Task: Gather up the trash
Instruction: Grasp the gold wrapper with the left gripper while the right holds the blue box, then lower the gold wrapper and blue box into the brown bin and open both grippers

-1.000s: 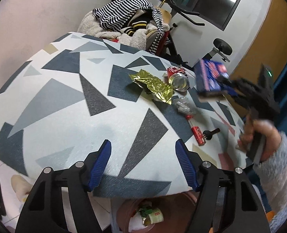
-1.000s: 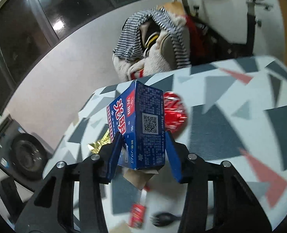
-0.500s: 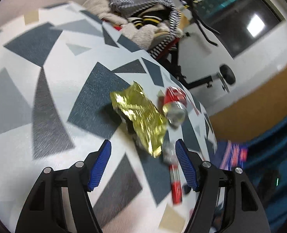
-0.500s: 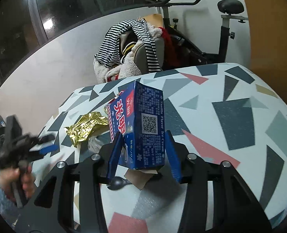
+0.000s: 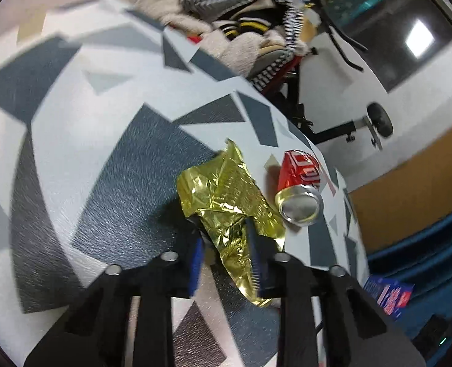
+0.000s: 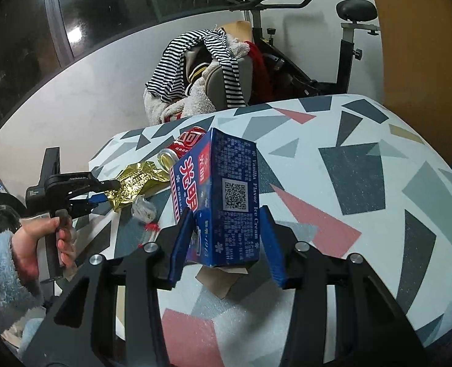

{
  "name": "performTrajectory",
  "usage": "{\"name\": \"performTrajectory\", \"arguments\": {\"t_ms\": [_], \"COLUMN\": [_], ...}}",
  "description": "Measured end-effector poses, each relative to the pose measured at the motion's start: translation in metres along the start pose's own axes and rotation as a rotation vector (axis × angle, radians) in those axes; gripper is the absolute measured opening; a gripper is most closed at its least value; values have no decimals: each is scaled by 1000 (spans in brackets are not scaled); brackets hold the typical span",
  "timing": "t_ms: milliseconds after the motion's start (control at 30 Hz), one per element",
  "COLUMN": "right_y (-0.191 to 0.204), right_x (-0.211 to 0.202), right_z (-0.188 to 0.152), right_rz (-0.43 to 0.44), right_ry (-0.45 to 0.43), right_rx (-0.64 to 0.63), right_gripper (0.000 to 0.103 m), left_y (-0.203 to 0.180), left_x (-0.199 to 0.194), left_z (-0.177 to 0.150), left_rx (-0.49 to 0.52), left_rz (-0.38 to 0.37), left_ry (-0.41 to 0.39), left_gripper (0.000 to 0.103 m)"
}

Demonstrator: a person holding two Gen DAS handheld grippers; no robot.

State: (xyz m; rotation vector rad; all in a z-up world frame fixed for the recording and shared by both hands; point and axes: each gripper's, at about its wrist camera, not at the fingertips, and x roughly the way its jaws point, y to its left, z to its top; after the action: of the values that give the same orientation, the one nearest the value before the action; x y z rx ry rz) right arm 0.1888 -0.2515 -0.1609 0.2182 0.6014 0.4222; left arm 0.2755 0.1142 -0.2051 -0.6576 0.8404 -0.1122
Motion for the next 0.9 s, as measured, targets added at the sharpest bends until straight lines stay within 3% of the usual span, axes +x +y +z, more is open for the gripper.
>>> {"name": "performTrajectory", "arguments": {"t_ms": [167,333,567,900], "right_y": [4,15,31,50], "right_x": [-5,-16,-33,-64], "right_z": [-3,-4,-8,-19], "right_rz": [4,19,37,56], "right_ry": [-3,-11,-18,-27], "right_rx": [-8,-27,-42,-77], "right_gripper": [46,46,46,46], "left_y": [-17,-34,-43,-45], "left_x": [-33,-80,-133,-182], "left_z": [-2,-7,-38,-114], "left_rx": [136,275,329,384], "left_rz": [29,24,-35,-130], "left_ry": [-44,-56,-30,36], "left_gripper": [11,10,10,10]}}
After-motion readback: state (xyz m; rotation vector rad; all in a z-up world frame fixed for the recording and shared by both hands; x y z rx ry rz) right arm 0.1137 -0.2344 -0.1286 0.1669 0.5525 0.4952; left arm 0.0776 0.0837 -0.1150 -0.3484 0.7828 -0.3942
